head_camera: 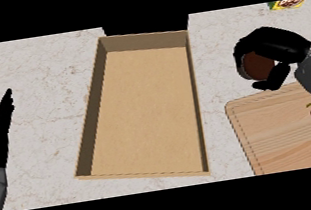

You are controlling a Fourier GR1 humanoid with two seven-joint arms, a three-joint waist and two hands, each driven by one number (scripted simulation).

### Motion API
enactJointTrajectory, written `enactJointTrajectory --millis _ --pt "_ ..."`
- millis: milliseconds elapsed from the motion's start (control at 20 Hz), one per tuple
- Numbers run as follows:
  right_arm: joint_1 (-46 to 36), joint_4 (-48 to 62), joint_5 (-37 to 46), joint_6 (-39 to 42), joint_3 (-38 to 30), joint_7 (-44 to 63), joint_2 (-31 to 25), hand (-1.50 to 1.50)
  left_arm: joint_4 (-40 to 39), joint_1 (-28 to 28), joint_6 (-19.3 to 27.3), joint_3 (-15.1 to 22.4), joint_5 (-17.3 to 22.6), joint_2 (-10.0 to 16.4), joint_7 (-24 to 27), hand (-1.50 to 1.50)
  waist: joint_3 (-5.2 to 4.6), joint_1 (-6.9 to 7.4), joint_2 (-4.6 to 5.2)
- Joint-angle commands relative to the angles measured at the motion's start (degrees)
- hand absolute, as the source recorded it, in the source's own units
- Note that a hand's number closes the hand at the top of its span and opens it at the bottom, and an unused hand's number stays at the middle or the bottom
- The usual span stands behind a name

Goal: Pick the cupcake from the cutting board and place it in the cardboard box

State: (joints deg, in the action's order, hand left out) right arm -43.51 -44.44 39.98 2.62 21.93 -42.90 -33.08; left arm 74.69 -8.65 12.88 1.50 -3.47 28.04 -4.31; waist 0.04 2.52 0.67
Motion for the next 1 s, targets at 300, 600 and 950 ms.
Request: enactJointTrajectory --millis 300,600,950 --pt "-11.4 4.3 -7.8 -1.1 -12.3 -8.9 0.9 1.5 3.5 4.1 0.2 -1.1 -0.7 -0.1 -0.6 0.0 0.01 -1.07 -0.56" --pt "-15.8 -0.2 -8.9 8.1 -12.0 -5.6 5.0 1.5 -3.0 2.7 0.3 -2.3 -1.7 -2.6 3.7 0.0 -0.08 -2.17 -0.69" --pt "-17.3 -6.8 -14.0 16.0 -12.7 8.2 15.4 1.5 -4.7 2.3 -2.8 -5.3 -0.2 -0.3 5.5 0.0 -0.11 -2.65 -0.79"
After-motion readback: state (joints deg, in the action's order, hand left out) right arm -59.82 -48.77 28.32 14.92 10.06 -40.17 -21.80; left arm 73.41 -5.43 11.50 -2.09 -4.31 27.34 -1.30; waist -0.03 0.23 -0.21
